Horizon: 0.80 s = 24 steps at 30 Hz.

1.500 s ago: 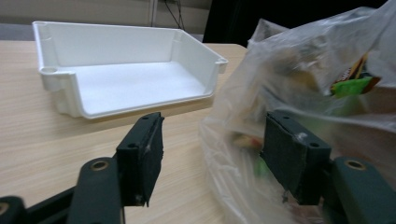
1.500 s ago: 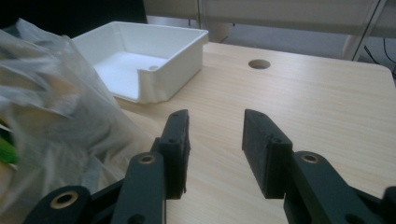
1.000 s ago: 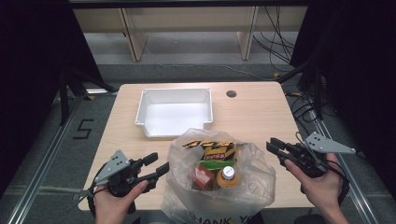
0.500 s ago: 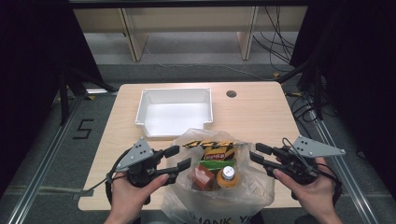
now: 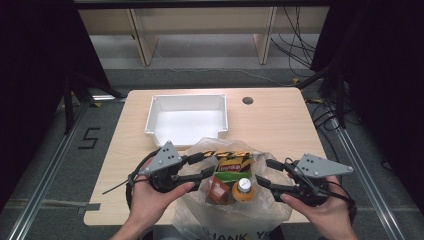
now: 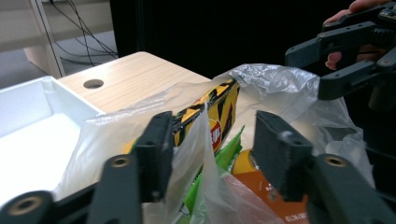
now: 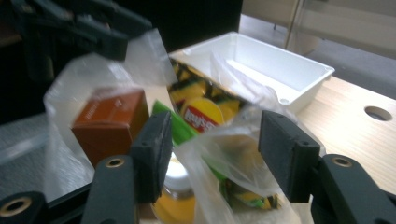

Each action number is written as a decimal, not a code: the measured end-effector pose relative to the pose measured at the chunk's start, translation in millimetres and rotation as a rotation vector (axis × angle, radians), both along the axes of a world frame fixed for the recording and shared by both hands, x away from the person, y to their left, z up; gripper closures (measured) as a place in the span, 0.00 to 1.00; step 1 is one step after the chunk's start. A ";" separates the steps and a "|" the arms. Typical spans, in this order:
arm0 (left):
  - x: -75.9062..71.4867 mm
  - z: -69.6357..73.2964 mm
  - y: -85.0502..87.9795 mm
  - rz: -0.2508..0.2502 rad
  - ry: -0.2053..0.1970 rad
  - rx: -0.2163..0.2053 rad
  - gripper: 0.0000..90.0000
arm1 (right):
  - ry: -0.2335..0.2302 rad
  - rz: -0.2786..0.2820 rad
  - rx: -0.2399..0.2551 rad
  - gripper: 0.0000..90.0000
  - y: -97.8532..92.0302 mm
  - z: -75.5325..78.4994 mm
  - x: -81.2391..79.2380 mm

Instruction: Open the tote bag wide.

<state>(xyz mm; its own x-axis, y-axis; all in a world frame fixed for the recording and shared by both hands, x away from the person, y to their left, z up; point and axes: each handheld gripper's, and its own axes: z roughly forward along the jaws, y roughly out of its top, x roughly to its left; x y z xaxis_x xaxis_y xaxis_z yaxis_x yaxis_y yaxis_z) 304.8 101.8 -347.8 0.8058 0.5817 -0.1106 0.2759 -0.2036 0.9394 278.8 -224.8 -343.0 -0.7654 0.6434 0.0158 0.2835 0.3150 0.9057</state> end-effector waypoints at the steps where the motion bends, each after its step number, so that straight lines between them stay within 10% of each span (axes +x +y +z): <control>1: 0.9 -0.5 -0.2 -0.008 -0.002 0.006 0.58 | -0.015 -0.004 -0.018 0.56 0.7 -1.5 1.0; 10: 3.8 -0.9 5.3 -0.021 -0.015 0.048 0.84 | 0.013 0.006 -0.034 1.00 -9.8 -2.0 6.6; 24: -0.5 2.8 16.0 0.003 0.016 0.028 1.00 | 0.028 -0.044 -0.028 1.00 -24.0 0.7 2.8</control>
<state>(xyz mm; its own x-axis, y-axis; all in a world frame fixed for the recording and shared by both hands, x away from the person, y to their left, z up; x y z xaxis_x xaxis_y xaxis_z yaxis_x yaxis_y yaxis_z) 304.3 117.8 -344.9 0.8025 0.5868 -0.1074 0.2915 -0.2285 0.9289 281.5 -248.8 -342.3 -0.7357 0.6770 0.0183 0.3226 0.3265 0.8884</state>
